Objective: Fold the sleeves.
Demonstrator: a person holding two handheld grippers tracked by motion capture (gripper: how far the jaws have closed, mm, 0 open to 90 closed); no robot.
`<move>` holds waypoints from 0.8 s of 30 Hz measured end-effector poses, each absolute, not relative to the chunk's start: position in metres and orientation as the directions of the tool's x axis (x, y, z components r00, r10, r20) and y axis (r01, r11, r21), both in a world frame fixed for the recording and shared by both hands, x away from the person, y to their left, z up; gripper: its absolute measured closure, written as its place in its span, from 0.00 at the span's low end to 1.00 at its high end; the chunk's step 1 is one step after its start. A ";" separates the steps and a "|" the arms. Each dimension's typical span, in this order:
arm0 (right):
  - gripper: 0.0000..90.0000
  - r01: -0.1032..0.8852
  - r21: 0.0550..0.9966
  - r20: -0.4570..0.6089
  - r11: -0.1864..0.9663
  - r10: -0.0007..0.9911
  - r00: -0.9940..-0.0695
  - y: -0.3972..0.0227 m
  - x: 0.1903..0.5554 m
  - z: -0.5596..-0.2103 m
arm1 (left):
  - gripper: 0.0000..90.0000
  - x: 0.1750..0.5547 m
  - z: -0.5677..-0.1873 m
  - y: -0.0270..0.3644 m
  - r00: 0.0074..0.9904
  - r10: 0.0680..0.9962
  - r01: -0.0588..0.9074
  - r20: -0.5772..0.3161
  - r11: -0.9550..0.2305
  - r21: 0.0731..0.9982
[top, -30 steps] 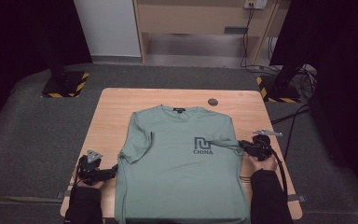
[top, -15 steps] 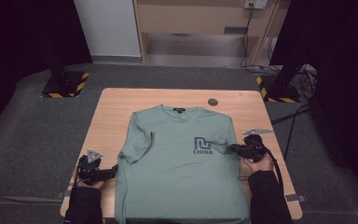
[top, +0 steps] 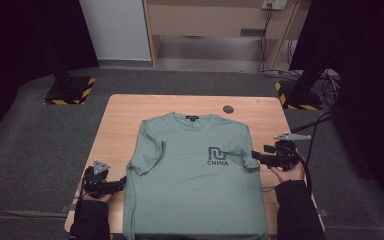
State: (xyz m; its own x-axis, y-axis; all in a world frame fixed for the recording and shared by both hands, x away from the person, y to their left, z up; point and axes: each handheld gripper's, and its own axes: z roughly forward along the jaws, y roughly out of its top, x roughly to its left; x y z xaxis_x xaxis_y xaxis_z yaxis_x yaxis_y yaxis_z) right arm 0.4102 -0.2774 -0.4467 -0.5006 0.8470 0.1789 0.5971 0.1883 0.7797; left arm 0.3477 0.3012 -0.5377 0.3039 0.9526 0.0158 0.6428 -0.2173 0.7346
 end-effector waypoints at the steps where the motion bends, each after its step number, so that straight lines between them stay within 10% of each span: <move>1: 0.34 0.599 0.780 0.185 0.179 0.849 -0.495 -0.277 0.410 -0.445 | 0.11 0.348 -0.538 0.301 0.304 0.953 0.643 0.016 -0.217 0.734; 24: 0.27 0.732 0.668 0.301 0.136 0.850 -0.433 -0.235 0.454 -0.510 | 0.10 0.348 -0.538 0.300 0.300 0.954 0.645 0.015 -0.215 0.733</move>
State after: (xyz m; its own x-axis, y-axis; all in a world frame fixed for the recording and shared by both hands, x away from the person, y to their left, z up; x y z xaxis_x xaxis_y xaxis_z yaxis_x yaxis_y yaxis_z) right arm 0.4539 -0.2348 -0.5104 -0.4331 0.8496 0.3011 0.7316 0.1363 0.6680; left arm 0.3479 0.3005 -0.5377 0.3003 0.9537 0.0155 0.6450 -0.2150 0.7333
